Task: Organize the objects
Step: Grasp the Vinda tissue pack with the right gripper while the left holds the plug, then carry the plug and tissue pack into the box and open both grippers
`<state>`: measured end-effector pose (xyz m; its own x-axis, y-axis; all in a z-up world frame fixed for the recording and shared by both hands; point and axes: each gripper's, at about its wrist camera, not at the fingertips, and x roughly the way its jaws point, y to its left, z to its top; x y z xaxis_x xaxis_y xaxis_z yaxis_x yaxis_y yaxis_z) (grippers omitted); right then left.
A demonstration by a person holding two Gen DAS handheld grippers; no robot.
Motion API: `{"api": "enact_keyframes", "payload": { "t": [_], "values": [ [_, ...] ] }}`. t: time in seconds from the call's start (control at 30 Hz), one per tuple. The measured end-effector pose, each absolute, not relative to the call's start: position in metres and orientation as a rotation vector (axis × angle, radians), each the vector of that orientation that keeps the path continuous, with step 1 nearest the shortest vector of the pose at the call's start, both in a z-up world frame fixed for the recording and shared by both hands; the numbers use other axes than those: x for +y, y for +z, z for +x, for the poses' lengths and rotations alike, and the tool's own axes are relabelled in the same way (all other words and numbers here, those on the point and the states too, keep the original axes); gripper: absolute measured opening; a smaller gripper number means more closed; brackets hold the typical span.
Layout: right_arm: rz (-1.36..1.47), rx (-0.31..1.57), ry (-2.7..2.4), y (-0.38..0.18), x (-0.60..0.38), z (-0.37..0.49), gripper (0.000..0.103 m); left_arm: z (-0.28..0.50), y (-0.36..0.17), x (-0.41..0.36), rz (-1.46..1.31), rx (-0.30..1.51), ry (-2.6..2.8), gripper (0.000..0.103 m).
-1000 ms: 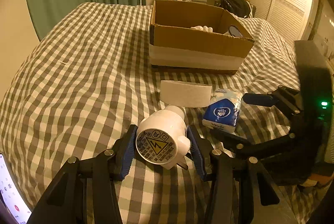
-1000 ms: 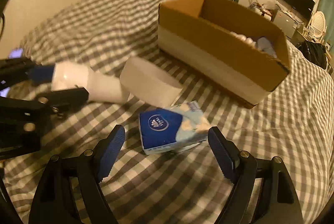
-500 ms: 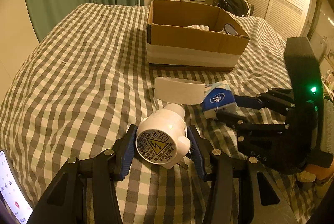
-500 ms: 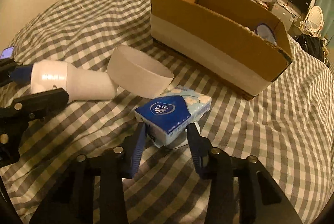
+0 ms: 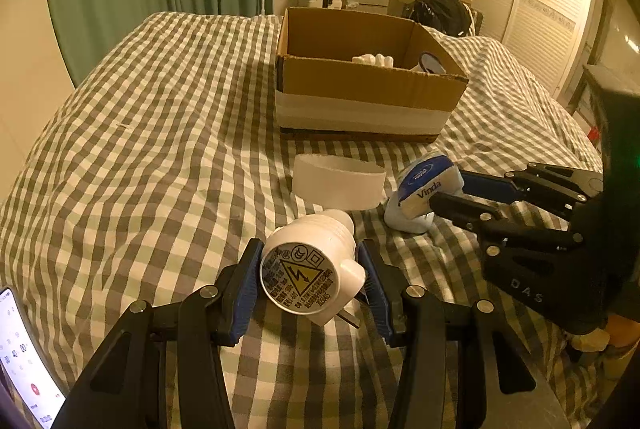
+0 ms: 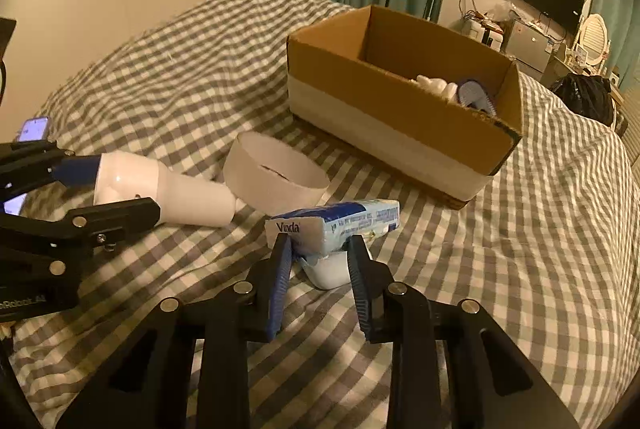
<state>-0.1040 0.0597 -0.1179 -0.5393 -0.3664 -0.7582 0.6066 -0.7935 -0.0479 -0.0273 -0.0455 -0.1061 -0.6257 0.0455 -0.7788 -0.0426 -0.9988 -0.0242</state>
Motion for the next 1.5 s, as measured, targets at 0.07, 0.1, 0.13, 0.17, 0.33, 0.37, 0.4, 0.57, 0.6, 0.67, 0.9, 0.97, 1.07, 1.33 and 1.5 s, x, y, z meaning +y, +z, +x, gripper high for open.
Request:
{"api": "enact_keyframes", "payload": {
  "t": [0.07,0.1,0.13,0.17,0.33,0.37,0.4,0.57,0.6,0.67,0.9,0.97,1.07,1.33,1.5],
  "values": [
    [1.026,0.405,-2.322,-0.113,0.060,-0.103,0.026,-0.027,-0.103,-0.045,-1.325,-0.005,2.790,0.049],
    [1.018,0.402,-2.326,-0.109,0.061,-0.102,0.025,-0.027,-0.101,-0.044,-1.319,-0.006,2.793,0.049],
    [1.010,0.399,-2.330,-0.107,0.062,-0.101,0.023,-0.026,-0.099,-0.044,-1.315,-0.007,2.792,0.049],
    [1.004,0.395,-2.334,-0.104,0.063,-0.100,0.022,-0.026,-0.097,-0.043,-1.311,-0.005,2.791,0.049],
    [0.981,0.390,-2.336,-0.094,0.070,-0.094,0.001,-0.023,-0.090,-0.041,-1.291,0.002,2.796,0.049],
    [0.980,0.390,-2.337,-0.094,0.069,-0.094,0.001,-0.023,-0.089,-0.041,-1.287,0.002,2.797,0.049],
    [0.979,0.389,-2.339,-0.094,0.070,-0.094,0.001,-0.022,-0.088,-0.041,-1.282,0.002,2.799,0.049],
    [0.973,0.367,-2.342,-0.091,0.074,-0.092,0.001,-0.024,-0.081,-0.045,-1.268,-0.006,2.809,0.049],
    [0.974,0.360,-2.341,-0.090,0.075,-0.092,0.001,-0.024,-0.080,-0.046,-1.266,-0.008,2.813,0.049],
    [0.970,0.348,-2.347,-0.088,0.077,-0.093,0.001,-0.025,-0.077,-0.048,-1.259,-0.010,2.818,0.049],
    [0.934,0.325,-2.379,-0.072,0.084,-0.095,0.001,-0.034,-0.061,-0.047,-1.213,-0.008,2.829,0.049],
    [0.911,0.331,-2.398,-0.062,0.087,-0.096,0.001,-0.037,-0.053,-0.045,-1.188,-0.008,2.829,0.049],
    [0.878,0.340,-2.420,-0.047,0.090,-0.099,0.001,-0.045,-0.038,-0.040,-1.145,0.005,2.838,0.049],
    [0.755,0.370,-2.474,0.002,0.091,-0.110,0.001,-0.079,0.008,-0.024,-1.015,0.043,2.854,0.049],
    [0.682,0.366,-2.498,0.035,0.088,-0.127,0.001,-0.112,0.029,-0.018,-0.968,0.054,2.872,0.049]
  ]
}}
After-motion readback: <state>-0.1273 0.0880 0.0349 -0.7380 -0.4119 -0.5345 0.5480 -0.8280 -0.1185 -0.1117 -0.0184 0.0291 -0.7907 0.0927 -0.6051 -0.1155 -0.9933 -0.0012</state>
